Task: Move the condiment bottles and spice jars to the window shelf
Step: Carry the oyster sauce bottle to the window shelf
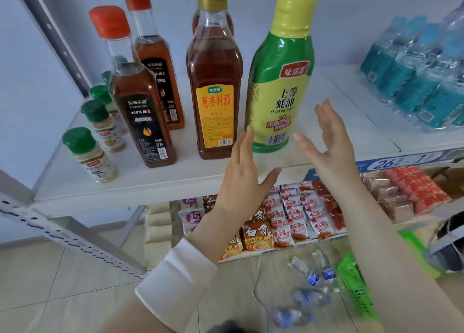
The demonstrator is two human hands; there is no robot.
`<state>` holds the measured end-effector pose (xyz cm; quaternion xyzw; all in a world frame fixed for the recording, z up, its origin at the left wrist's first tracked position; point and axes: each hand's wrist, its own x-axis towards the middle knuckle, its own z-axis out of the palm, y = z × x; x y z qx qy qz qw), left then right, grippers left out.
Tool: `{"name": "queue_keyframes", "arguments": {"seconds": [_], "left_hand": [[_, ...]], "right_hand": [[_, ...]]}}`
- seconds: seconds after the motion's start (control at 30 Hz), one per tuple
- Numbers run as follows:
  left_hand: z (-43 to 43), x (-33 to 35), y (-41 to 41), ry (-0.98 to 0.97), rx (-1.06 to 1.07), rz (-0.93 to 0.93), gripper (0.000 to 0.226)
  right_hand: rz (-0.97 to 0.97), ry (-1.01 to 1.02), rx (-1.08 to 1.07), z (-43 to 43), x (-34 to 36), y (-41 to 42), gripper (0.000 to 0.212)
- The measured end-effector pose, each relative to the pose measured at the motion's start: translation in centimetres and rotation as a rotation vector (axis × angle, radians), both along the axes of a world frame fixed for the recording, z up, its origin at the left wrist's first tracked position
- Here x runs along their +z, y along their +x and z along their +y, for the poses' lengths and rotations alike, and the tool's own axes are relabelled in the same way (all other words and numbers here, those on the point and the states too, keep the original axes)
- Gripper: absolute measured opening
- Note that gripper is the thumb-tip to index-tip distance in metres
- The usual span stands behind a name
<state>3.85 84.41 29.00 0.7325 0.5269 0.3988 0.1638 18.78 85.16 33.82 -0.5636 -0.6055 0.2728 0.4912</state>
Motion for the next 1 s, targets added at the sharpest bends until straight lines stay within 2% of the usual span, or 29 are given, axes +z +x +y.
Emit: {"name": "queue_keyframes", "arguments": {"seconds": [0.1, 0.2, 0.27, 0.4, 0.47, 0.6, 0.67, 0.83, 1.0], "left_hand": [[1.2, -0.5, 1.5, -0.079, 0.052, -0.039, 0.096], [2.5, -0.7, 2.8, -0.138, 0.145, -0.088, 0.107], [3.2, -0.5, 3.6, -0.190, 0.212, -0.161, 0.107], [5.0, -0.2, 4.7, -0.168, 0.288, -0.259, 0.108], [5.8, 0.2, 4.9, -0.210, 0.329, -0.319, 0.111], [6.8, 0.2, 4.8, -0.232, 0.385, -0.349, 0.112], [7.0, 0.1, 4.8, -0.239, 0.403, -0.360, 0.108], [6.9, 0.0, 4.7, -0.222, 0.393, -0.386, 0.105], [5.6, 0.3, 5.1, -0.221, 0.346, -0.314, 0.102]], "right_hand": [[0.118, 0.022, 0.091, 4.1, 0.7, 1.5, 0.100], [0.166, 0.020, 0.269, 7.9, 1.4, 2.2, 0.120], [0.167, 0.003, 0.374, 9.8, 2.0, 2.2, 0.127], [0.253, 0.002, 0.511, 12.5, 2.6, 1.9, 0.133], [0.291, 0.001, 0.550, 13.4, 2.8, 1.8, 0.127], [0.334, 0.000, 0.629, 14.3, 2.8, 1.4, 0.091], [0.357, 0.026, 0.623, 14.3, 2.6, 1.0, 0.081], [0.449, 0.064, 0.583, 13.8, 2.3, 0.7, 0.073], [0.481, 0.059, 0.575, 12.5, 2.6, 1.2, 0.068]]}}
